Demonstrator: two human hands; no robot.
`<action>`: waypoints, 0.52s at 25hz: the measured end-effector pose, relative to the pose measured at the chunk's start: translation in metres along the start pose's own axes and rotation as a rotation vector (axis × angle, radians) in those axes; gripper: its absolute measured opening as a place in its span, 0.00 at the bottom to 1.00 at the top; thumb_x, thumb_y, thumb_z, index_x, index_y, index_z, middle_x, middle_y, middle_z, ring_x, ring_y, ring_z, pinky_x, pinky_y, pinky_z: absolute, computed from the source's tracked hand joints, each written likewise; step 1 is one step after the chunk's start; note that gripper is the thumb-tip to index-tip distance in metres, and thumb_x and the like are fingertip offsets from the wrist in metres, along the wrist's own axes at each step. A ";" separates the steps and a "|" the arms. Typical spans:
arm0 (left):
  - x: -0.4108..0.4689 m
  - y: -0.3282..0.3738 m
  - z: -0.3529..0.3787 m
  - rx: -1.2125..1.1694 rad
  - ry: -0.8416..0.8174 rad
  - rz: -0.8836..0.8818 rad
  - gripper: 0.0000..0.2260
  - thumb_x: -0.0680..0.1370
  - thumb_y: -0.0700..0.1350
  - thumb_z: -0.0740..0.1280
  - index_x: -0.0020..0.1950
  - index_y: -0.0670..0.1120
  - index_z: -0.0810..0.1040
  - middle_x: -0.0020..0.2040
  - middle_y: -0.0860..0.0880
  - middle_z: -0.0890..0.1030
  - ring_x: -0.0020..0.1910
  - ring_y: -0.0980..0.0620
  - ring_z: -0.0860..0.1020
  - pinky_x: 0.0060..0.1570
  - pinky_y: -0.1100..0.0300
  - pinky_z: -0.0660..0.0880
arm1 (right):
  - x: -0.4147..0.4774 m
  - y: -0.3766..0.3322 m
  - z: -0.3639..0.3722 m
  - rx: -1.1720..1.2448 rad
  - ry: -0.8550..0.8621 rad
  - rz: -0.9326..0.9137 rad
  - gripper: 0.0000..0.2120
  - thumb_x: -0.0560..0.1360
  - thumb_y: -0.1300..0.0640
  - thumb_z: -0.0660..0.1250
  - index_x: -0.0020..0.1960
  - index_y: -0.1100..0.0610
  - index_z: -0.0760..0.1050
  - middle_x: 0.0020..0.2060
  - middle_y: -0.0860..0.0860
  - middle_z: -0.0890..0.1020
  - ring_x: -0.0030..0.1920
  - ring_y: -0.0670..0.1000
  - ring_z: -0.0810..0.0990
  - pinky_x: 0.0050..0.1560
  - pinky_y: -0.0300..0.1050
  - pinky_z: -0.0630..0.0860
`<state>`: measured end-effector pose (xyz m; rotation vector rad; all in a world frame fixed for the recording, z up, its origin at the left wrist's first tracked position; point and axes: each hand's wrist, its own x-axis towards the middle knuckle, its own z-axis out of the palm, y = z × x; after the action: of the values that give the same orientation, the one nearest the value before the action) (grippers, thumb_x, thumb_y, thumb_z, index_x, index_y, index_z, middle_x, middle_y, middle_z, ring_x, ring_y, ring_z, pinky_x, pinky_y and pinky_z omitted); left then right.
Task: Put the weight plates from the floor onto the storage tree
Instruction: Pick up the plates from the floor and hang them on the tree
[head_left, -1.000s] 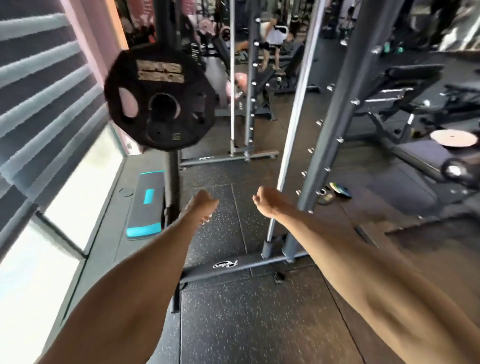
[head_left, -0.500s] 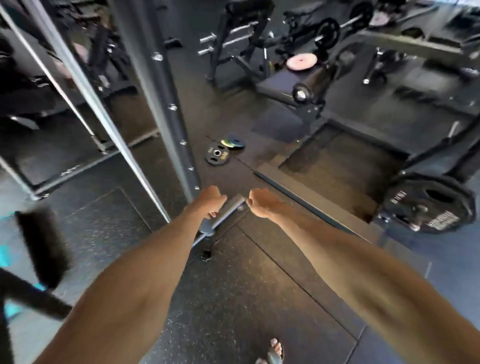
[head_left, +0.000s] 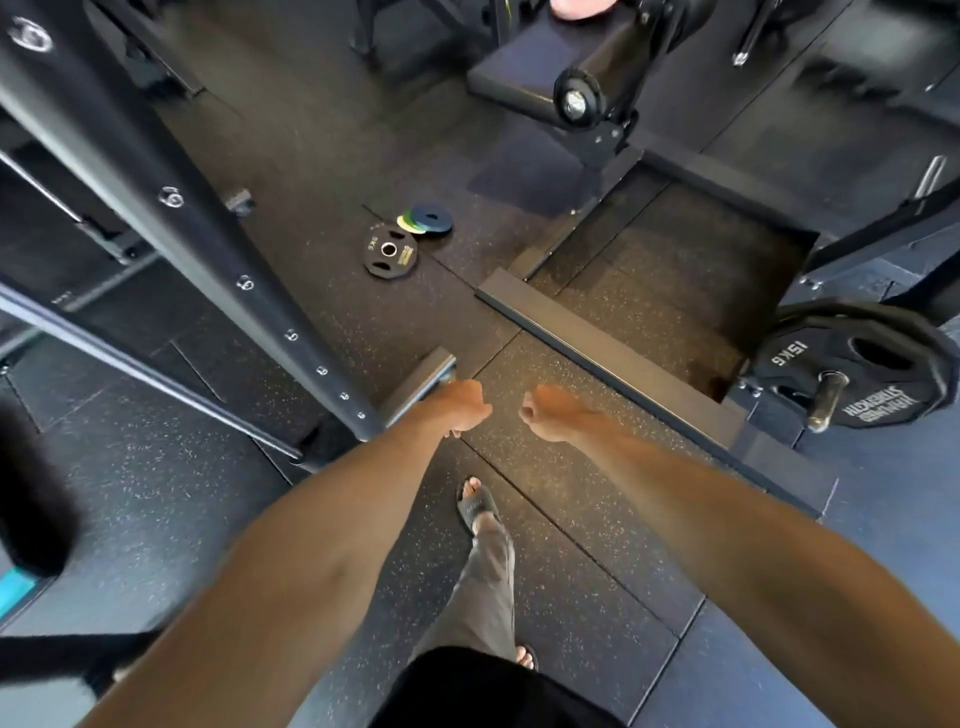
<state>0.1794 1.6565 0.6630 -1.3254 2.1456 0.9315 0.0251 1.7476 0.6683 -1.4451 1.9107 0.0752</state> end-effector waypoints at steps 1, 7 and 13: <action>0.019 0.000 -0.006 0.014 -0.012 -0.006 0.17 0.82 0.51 0.58 0.60 0.38 0.75 0.51 0.39 0.83 0.46 0.42 0.83 0.51 0.47 0.81 | 0.018 0.005 -0.008 -0.008 -0.020 0.003 0.21 0.83 0.59 0.55 0.31 0.56 0.64 0.26 0.49 0.66 0.25 0.48 0.64 0.28 0.42 0.64; 0.126 -0.006 -0.069 0.077 -0.097 -0.018 0.16 0.82 0.53 0.58 0.59 0.42 0.74 0.58 0.40 0.80 0.54 0.40 0.79 0.57 0.47 0.77 | 0.132 0.017 -0.069 -0.096 -0.111 -0.005 0.14 0.82 0.58 0.55 0.39 0.59 0.68 0.32 0.51 0.70 0.32 0.50 0.69 0.29 0.43 0.63; 0.220 -0.021 -0.140 0.089 -0.154 -0.068 0.17 0.82 0.53 0.58 0.64 0.42 0.74 0.67 0.41 0.76 0.63 0.39 0.76 0.57 0.48 0.73 | 0.264 0.016 -0.123 -0.135 -0.226 -0.050 0.16 0.79 0.56 0.55 0.33 0.56 0.65 0.31 0.52 0.71 0.35 0.54 0.73 0.33 0.44 0.66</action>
<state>0.0987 1.4155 0.6019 -1.2343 1.9894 0.8716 -0.0788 1.4832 0.6013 -1.5039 1.7117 0.3358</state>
